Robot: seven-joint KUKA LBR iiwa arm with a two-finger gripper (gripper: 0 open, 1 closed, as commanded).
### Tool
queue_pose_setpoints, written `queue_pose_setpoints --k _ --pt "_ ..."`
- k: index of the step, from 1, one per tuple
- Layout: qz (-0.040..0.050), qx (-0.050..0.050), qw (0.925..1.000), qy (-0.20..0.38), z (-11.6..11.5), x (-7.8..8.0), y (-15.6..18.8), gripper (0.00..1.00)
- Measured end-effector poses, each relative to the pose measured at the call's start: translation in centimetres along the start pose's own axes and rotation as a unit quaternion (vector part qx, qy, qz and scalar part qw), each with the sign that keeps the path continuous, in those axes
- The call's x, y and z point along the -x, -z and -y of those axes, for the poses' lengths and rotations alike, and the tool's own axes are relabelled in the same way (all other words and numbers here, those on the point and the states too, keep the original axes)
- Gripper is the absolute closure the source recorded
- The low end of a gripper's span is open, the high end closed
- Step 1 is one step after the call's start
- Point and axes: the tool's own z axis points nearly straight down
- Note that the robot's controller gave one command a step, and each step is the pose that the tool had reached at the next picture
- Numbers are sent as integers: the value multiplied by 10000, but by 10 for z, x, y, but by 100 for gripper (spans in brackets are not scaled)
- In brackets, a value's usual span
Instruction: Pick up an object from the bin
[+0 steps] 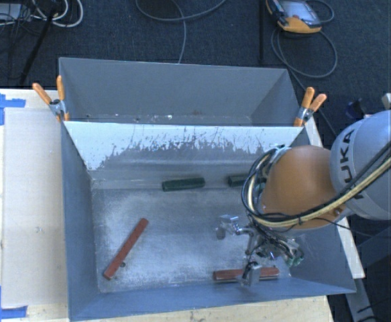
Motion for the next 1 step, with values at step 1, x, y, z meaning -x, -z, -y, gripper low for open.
queue_pose_setpoints --k 1 --pt "103 -33 9974 718 33 -6 -38 0"
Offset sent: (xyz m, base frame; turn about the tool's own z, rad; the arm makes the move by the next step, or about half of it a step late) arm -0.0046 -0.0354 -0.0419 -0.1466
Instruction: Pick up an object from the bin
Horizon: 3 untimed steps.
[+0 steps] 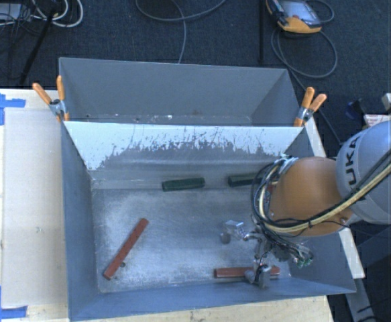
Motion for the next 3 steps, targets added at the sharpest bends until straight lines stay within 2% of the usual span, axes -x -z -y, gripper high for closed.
queue_pose_setpoints --k 1,2,3 --pt "-92 44 9997 227 -44 15 47 0" --pt "-72 23 9999 147 -3 8 -4 0" --pt "-102 41 9997 205 -33 8 41 0"
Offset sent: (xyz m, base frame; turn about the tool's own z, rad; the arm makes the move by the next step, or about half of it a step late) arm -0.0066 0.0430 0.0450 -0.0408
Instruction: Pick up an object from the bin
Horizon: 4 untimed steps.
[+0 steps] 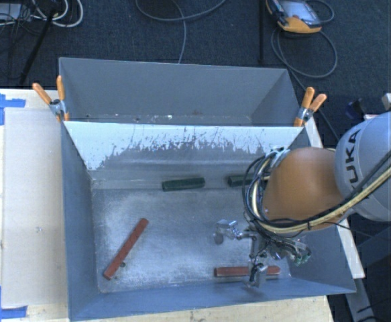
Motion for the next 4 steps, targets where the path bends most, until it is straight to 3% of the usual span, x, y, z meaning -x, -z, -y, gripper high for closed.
queue_pose_setpoints --k 1,2,3,4 --pt "-19 4 10000 -7 1 -1 -2 100" --pt "-19 4 10000 -7 1 -1 -2 0" --pt "78 -35 9999 54 14 1 -44 0" --pt "-2 -3 10000 59 12 -3 -45 100"
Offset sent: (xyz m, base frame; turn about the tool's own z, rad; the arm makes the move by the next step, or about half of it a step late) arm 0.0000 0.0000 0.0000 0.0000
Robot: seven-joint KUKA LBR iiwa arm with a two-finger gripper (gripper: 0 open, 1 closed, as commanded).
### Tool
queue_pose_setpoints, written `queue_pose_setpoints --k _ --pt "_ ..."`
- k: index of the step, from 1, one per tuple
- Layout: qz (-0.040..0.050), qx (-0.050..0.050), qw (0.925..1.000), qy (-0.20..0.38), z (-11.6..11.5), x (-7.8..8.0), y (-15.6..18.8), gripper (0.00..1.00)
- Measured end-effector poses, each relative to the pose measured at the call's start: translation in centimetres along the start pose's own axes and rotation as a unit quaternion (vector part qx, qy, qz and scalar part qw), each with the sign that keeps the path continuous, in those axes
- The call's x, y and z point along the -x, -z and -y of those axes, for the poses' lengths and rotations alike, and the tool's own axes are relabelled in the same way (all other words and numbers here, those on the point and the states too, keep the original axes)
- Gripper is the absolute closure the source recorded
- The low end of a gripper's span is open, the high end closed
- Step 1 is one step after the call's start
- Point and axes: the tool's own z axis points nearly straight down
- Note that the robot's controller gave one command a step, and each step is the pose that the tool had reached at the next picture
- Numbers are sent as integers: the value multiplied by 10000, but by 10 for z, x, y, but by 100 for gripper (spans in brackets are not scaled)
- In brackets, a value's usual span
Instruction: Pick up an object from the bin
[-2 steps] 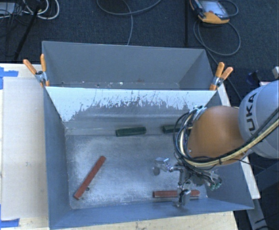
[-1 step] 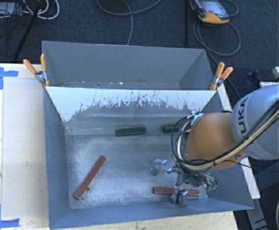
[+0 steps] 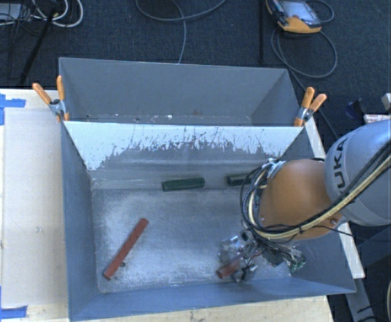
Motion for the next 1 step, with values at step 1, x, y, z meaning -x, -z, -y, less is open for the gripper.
queue_pose_setpoints --k 1 --pt "23 -20 9996 275 10 1 152 100"
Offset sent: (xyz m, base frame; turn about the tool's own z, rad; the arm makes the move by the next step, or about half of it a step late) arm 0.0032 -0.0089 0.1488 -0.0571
